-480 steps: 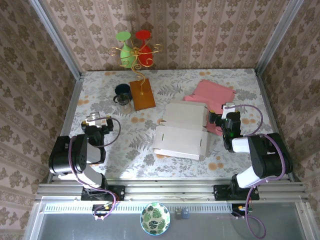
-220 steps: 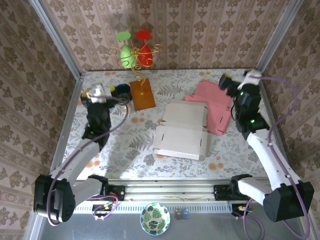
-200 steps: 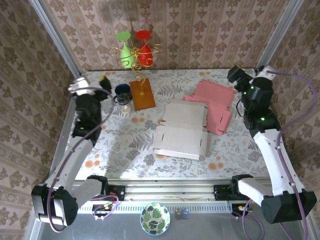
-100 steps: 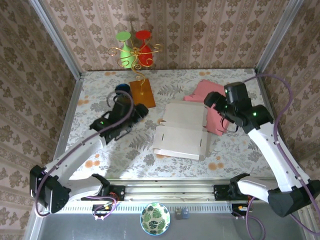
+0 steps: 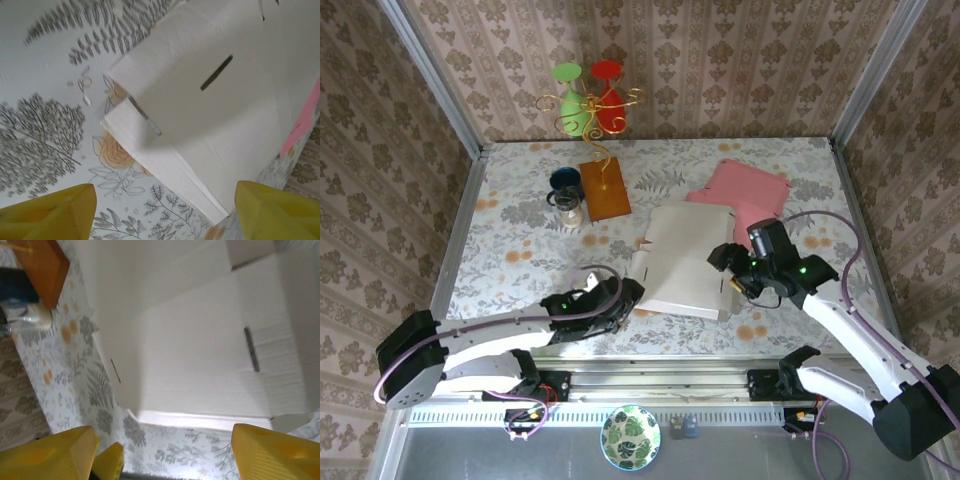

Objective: Fold the paper box

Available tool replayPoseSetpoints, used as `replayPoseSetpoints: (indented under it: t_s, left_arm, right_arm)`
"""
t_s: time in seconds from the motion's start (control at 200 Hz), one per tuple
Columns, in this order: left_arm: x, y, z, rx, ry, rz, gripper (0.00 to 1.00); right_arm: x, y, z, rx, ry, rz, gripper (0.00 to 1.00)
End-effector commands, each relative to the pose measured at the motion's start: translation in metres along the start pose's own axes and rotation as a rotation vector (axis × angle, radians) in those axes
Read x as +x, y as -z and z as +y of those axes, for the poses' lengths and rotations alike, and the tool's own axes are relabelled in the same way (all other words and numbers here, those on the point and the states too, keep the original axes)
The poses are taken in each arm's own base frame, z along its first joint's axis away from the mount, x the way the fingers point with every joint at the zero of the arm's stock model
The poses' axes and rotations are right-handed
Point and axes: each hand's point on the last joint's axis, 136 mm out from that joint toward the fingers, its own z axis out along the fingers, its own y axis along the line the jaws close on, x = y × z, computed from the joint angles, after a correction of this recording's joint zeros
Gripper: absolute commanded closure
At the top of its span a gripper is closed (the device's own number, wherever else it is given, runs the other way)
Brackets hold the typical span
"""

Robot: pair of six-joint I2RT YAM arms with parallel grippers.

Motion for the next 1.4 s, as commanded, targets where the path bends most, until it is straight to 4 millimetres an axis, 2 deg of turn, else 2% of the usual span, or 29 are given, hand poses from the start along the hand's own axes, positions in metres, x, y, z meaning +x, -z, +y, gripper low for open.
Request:
replayPoseSetpoints:
  t_s: [0.0,0.095,0.195,0.315,0.52,0.805,0.93,1.075,1.23,1.395]
  left_arm:
    - [0.006,-0.003,-0.025,0.125,0.122,-0.047,0.26]
    - [0.016,-0.011,-0.017,0.112,0.140,-0.036,0.26]
    - [0.024,-0.018,-0.004,0.097,0.180,-0.026,0.27]
    - [0.028,-0.021,-0.006,0.102,0.180,-0.028,0.27]
    - [0.020,-0.033,-0.013,0.176,0.186,-0.088,0.30]
    - [0.009,-0.042,-0.010,0.205,0.182,-0.169,0.33]
    - [0.004,-0.044,-0.016,0.253,0.174,-0.201,0.43]
    - [-0.001,-0.043,-0.022,0.311,0.177,-0.228,0.64]
    - [-0.007,-0.036,-0.033,0.354,0.170,-0.259,0.80]
    - [-0.008,-0.034,-0.035,0.368,0.169,-0.264,0.87]
  right_arm:
    - [0.011,-0.003,0.018,-0.124,-0.052,0.047,0.27]
    - [0.019,-0.012,0.006,-0.129,-0.102,0.078,0.29]
    - [0.022,-0.012,0.001,-0.138,-0.129,0.078,0.29]
    - [0.024,-0.011,-0.001,-0.150,-0.139,0.075,0.29]
    - [0.029,-0.014,-0.005,-0.156,-0.154,0.099,0.29]
    - [0.032,-0.018,-0.008,-0.169,-0.182,0.111,0.30]
    - [0.032,-0.019,-0.010,-0.169,-0.185,0.111,0.30]
    - [0.032,-0.022,-0.014,-0.165,-0.224,0.113,0.30]
    - [0.029,-0.022,-0.013,-0.200,-0.300,0.096,0.31]
    - [0.027,-0.018,-0.017,-0.199,-0.337,0.071,0.32]
